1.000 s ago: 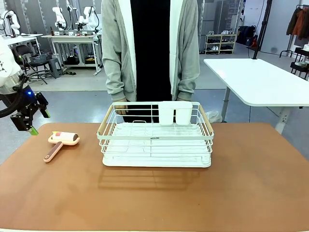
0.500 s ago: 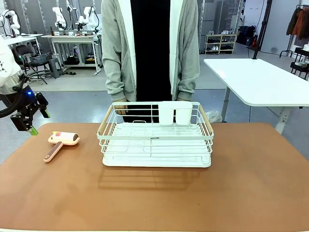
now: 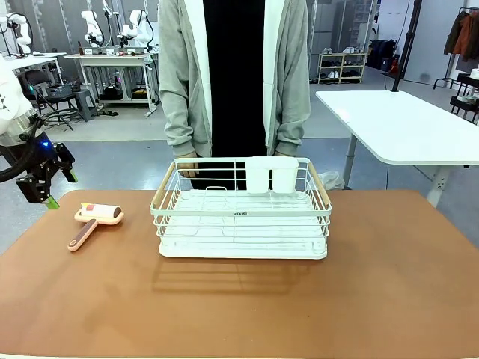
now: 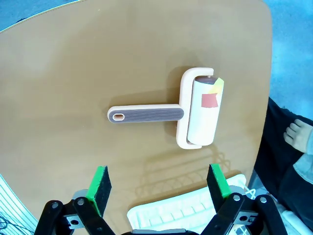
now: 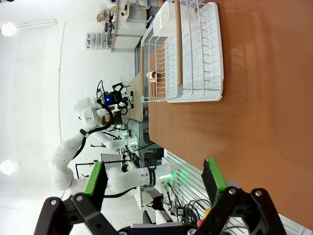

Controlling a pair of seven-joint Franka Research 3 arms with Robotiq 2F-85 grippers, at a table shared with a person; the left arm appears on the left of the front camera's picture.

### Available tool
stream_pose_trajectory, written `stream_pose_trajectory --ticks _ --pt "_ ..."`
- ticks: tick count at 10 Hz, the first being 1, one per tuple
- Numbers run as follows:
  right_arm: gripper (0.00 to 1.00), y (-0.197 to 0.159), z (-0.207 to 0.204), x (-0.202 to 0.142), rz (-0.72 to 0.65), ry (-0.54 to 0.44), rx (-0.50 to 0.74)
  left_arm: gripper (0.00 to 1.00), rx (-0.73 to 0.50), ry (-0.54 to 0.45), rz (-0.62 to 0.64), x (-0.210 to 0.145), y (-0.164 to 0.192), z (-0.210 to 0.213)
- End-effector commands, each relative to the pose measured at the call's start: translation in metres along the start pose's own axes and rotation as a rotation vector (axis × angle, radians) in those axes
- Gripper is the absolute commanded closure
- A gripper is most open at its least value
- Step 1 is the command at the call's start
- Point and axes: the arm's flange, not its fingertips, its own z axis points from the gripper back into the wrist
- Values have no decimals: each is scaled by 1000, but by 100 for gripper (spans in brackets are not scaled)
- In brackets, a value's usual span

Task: Clean the table.
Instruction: Place the Lint Roller down when the Dish drying rack is positioned in the middle of the table.

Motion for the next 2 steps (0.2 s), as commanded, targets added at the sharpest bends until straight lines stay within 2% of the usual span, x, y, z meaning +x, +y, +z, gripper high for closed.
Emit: stream_pose_trajectory --ticks 1,2 --pt "0 2 0 -1 22 -7 16 0 -15 -5 -10 3 2 -1" --pt "0 2 0 -1 22 -7 16 0 -15 -5 -10 3 2 -1"
